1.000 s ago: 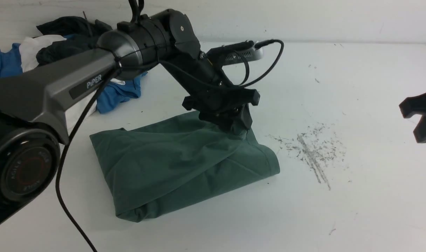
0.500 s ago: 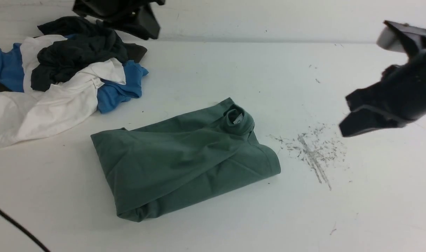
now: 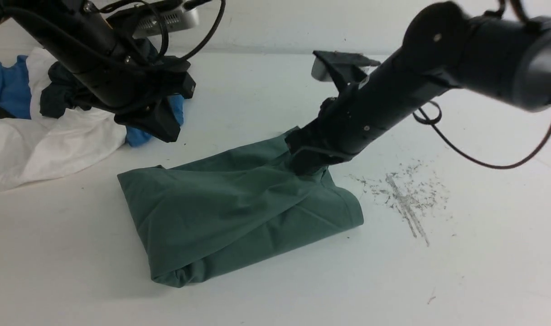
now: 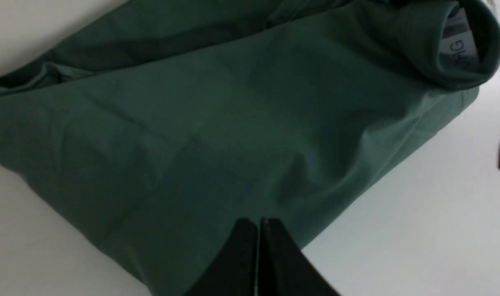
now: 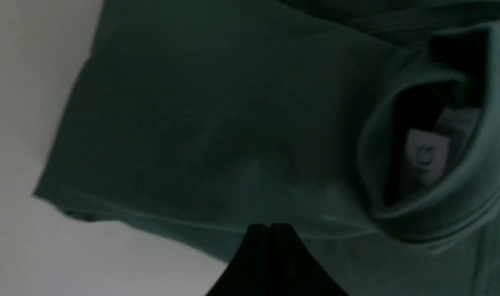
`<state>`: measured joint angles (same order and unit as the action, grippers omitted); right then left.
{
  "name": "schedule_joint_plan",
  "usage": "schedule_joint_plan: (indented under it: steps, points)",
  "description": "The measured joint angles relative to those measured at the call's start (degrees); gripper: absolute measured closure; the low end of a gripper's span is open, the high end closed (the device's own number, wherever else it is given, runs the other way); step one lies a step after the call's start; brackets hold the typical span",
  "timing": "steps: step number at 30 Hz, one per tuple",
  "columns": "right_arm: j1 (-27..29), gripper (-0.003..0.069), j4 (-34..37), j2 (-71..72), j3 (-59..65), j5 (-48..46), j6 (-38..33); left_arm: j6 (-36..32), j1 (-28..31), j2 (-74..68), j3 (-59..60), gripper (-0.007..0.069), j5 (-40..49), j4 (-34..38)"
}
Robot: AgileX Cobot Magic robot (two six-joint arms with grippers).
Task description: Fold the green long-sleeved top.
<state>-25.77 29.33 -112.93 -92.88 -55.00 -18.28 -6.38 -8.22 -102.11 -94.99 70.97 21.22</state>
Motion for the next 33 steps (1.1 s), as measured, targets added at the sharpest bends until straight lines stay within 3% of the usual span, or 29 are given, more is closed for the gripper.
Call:
schedule_joint_plan:
  steps: [11,21,27,33]
  points:
    - [4.17,0.0673,-18.21,-7.06,1.55,2.19,13.49,0.00,0.00,0.17,1.01,0.0629,-0.24,-0.09]
    - [4.11,0.0673,-23.24,-1.92,2.26,-1.93,14.68,0.21,0.05,3.16,8.54,0.0629,-0.45,-0.03]
    - [3.88,0.0673,-22.35,4.78,2.32,-1.54,15.22,2.73,0.05,5.92,17.96,0.0629,-0.69,1.47]
    - [1.91,0.0673,-15.39,2.24,2.32,4.40,11.73,3.20,0.05,4.88,29.05,0.0629,-10.94,5.91]
